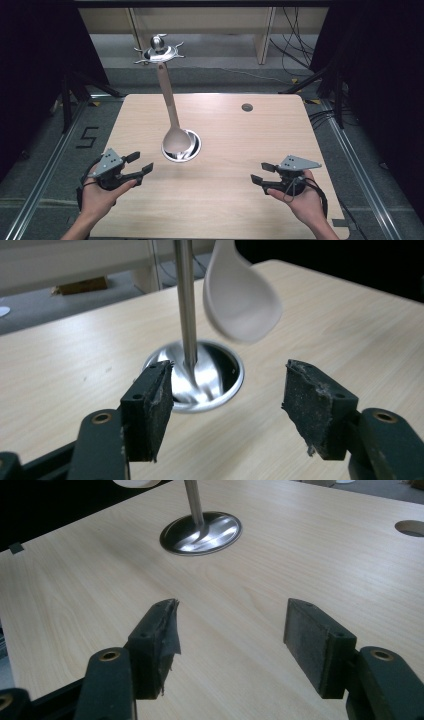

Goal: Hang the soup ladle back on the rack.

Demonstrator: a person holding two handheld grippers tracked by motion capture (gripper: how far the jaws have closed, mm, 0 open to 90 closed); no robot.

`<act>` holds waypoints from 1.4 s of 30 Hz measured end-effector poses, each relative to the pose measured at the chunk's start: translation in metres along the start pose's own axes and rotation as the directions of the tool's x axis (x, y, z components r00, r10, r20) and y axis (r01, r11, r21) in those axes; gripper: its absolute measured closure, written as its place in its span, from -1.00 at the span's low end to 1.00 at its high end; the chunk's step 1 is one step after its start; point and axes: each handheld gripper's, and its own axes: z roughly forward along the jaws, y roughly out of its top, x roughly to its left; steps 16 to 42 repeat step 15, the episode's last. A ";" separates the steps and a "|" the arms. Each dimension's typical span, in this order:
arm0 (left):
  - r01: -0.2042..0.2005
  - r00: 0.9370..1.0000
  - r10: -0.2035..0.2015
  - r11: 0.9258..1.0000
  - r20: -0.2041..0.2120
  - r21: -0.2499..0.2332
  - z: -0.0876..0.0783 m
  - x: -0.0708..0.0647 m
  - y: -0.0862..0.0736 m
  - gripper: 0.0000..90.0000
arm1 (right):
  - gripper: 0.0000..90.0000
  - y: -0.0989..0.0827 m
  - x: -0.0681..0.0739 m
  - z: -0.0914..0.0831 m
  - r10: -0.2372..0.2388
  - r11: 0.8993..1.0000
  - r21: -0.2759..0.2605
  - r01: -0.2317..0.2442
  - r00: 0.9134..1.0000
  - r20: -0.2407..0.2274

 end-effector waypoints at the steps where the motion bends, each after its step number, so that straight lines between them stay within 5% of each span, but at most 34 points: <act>1: 0.000 1.000 0.000 1.000 0.000 0.000 0.000 0.000 0.000 -0.21 | -0.14 0.000 0.000 0.000 0.000 1.000 0.000 0.000 1.000 0.000; 7: 0.051 0.999 -0.050 0.997 -0.002 0.058 0.005 0.002 -0.025 -0.20 | -0.14 -0.002 -0.002 -0.001 0.006 1.000 0.013 -0.006 1.000 0.012; 8: -0.001 1.000 0.001 0.998 0.004 0.070 0.005 0.007 -0.025 -0.20 | -0.14 -0.004 -0.002 0.000 0.019 1.000 0.006 -0.020 1.000 0.004; 9: -0.001 1.000 0.001 0.998 0.004 0.070 0.005 0.007 -0.025 -0.20 | -0.14 -0.005 -0.002 0.000 0.029 0.999 0.013 -0.029 1.000 0.003; 10: 0.093 0.996 -0.093 0.993 -0.001 0.070 0.004 0.004 -0.026 -0.21 | -0.14 -0.005 -0.003 0.000 0.025 1.000 0.010 -0.025 1.000 0.001; 12: 0.067 0.998 -0.067 0.996 -0.003 0.062 0.003 0.009 -0.025 -0.21 | -0.14 -0.007 -0.004 0.001 0.028 1.000 0.008 -0.028 1.000 -0.012; 15: 0.110 0.994 -0.110 0.992 -0.002 0.057 0.003 0.010 -0.026 -0.21 | -0.14 -0.007 -0.003 0.001 0.039 0.999 0.008 -0.039 0.999 -0.009; 42: 0.110 0.994 -0.110 0.992 -0.002 0.057 0.003 0.010 -0.026 -0.21 | -0.14 -0.007 -0.003 0.001 0.039 0.999 0.008 -0.039 0.999 -0.009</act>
